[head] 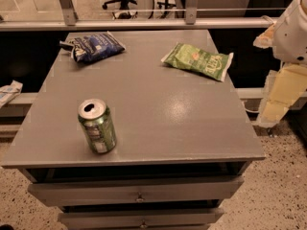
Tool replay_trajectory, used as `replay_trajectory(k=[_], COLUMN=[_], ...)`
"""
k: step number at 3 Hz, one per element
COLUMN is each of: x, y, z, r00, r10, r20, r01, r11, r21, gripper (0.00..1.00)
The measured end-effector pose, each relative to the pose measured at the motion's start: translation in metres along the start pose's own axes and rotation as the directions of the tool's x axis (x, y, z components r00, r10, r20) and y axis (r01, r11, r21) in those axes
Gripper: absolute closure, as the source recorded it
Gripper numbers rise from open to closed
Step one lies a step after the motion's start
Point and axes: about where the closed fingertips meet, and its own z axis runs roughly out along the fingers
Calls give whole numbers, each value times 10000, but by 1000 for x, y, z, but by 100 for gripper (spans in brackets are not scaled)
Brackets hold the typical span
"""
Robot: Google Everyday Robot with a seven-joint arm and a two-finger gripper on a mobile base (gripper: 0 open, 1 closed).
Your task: Pick green can
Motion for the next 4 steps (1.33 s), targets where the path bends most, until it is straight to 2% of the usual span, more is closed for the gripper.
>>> replay_trajectory(k=[1,2,3,4], x=[0,-15,-59,-107], y=[0,2,2,4], z=[0,20,74,109], r00=[10000,9970,9565,8712], r10=[0,62,350,698], r20=[0,777,2898,4859], r01=[0,-42,-61,165], r11=[10000,9997,9949,9851], r21=[0,-258,-1002,-1711], gripper=[0,0,0,0])
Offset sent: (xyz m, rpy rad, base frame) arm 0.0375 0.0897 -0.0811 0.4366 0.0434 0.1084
